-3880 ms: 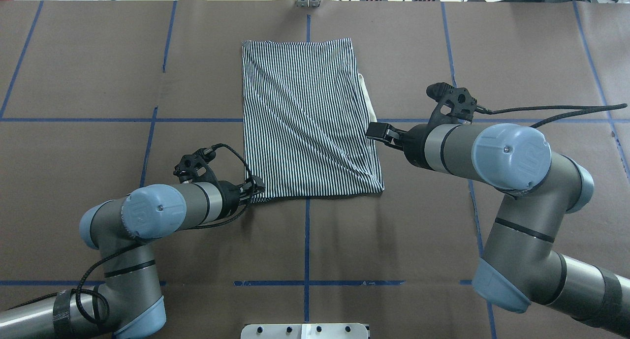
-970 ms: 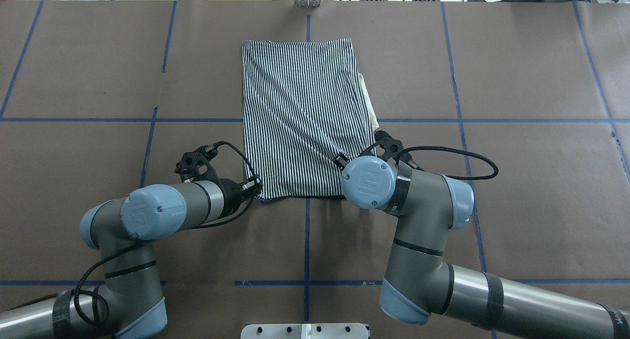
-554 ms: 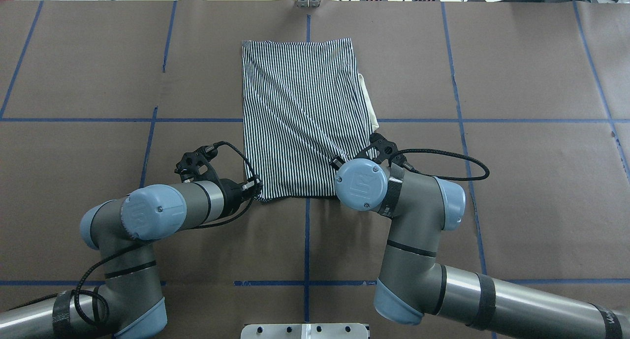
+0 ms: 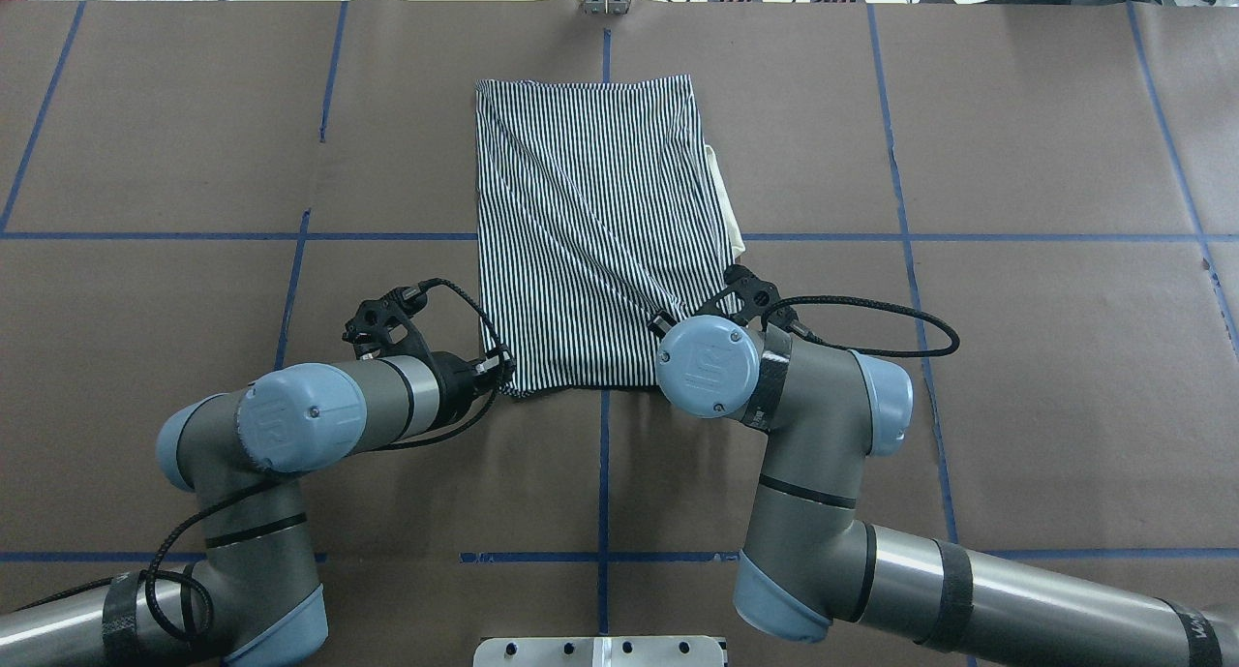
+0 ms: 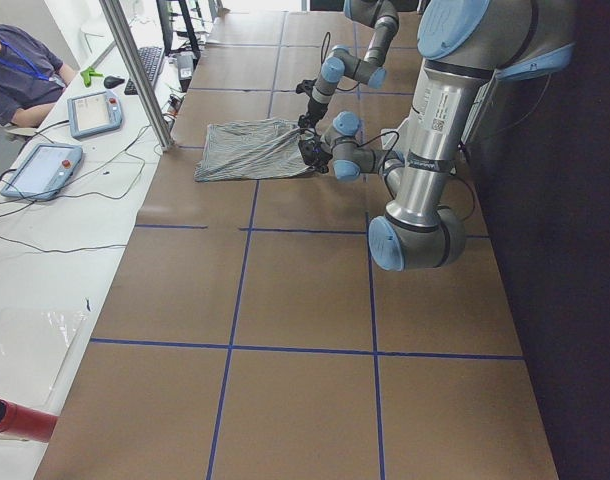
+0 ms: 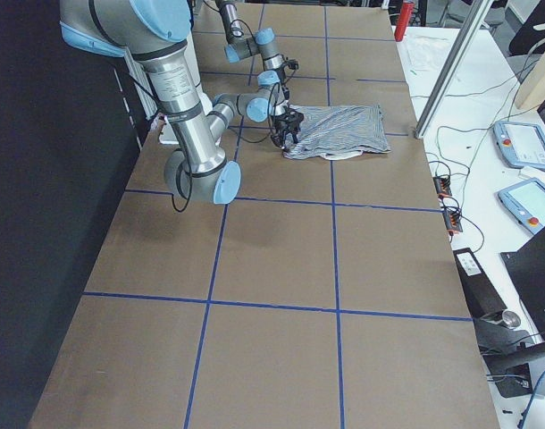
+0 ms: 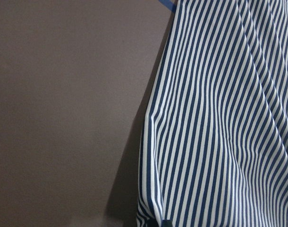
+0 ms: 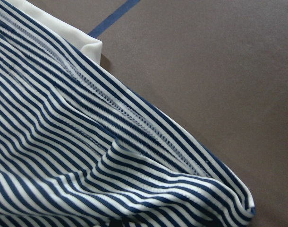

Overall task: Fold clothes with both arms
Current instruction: 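Grasp the shirt's near corners with both grippers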

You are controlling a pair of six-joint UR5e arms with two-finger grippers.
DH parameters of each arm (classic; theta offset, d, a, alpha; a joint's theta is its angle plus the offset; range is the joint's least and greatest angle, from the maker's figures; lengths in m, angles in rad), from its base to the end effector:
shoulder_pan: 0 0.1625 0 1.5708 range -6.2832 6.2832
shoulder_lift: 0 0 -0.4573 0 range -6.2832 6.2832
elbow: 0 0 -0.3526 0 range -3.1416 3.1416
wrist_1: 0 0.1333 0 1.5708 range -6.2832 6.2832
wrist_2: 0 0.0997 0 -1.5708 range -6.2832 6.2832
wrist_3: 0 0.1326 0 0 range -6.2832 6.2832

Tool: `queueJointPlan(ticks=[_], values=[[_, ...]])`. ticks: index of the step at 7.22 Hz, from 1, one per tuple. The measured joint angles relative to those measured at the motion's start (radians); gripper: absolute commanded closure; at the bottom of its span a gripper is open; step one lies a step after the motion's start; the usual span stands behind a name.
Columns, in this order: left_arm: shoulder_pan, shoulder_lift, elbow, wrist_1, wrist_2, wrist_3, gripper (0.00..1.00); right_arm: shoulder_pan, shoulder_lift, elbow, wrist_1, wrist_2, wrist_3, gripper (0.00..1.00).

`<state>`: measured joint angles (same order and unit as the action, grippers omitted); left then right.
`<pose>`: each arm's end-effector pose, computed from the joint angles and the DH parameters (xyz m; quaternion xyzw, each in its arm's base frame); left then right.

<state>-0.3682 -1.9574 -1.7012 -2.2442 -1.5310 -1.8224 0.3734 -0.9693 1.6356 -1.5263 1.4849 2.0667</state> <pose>0.5463 -0.3593 0.3684 0.0491 0.5587 -0.2631 0.7850 -0.5969 -0.3892 0.3567 0.0189 -0.3495 0.4080 0.8433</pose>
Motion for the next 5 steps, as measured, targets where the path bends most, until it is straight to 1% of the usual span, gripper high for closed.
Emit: queueJointPlan(ticks=[1, 5], values=[[0.0, 0.0, 0.0, 0.0, 0.0, 0.0, 1.0, 0.0, 0.001, 0.001, 0.0, 0.0, 0.003, 1.0], [0.001, -0.001, -0.001, 0.0, 0.0, 0.0, 1.0, -0.001, 0.002, 0.008, 0.007, -0.003, 0.027, 1.0]])
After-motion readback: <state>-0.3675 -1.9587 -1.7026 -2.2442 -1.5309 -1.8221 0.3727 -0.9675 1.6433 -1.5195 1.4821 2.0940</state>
